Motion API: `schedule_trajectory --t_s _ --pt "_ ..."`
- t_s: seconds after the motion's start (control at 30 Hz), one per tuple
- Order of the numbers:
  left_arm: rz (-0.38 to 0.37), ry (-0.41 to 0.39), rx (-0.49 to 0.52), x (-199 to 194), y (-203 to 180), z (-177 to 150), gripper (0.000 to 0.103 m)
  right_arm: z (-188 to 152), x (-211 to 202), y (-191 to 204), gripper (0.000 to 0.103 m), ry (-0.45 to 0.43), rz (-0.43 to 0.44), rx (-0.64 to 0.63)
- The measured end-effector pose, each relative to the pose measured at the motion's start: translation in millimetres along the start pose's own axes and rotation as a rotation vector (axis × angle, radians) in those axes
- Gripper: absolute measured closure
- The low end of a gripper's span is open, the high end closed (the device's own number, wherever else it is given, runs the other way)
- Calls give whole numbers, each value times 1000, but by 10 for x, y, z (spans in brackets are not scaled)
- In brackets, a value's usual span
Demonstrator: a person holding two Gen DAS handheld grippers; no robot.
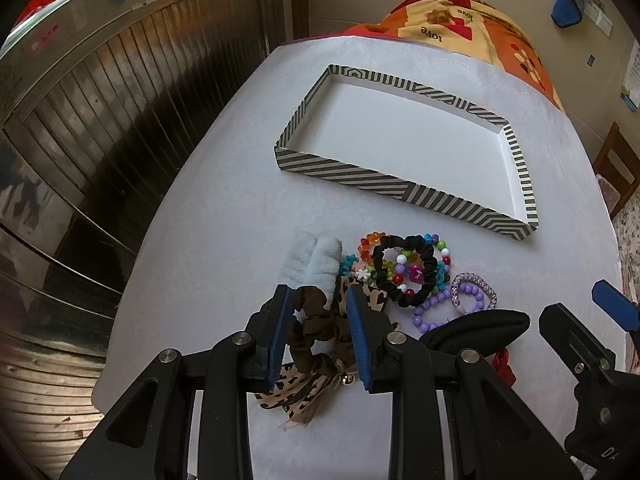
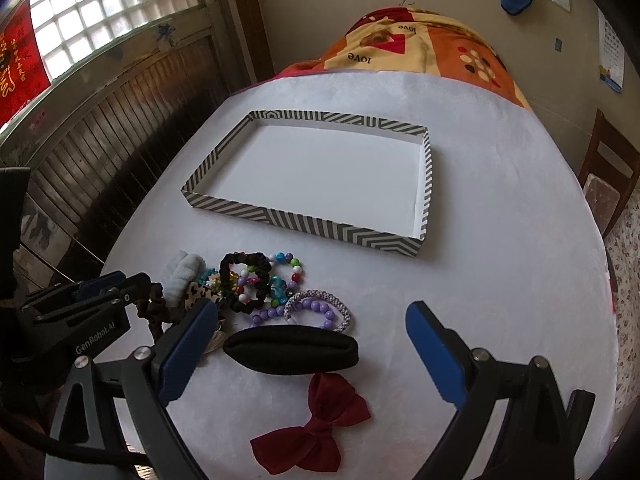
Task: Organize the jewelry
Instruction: 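Position both open tools above the scrunchies in the pile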
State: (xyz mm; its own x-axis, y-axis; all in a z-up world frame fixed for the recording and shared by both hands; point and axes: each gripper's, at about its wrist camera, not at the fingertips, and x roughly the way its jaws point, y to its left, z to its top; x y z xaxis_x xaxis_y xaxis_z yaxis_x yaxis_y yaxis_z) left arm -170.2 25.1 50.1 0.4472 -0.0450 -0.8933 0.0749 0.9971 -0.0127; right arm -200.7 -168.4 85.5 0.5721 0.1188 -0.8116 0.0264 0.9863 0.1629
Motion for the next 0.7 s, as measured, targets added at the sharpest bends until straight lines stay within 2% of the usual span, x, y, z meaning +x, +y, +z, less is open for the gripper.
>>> schedule_trajectory --t_s 0.7 --pt "-8 4 -5 -8 63 -14 92 -1 -26 54 5 -6 -15 -22"
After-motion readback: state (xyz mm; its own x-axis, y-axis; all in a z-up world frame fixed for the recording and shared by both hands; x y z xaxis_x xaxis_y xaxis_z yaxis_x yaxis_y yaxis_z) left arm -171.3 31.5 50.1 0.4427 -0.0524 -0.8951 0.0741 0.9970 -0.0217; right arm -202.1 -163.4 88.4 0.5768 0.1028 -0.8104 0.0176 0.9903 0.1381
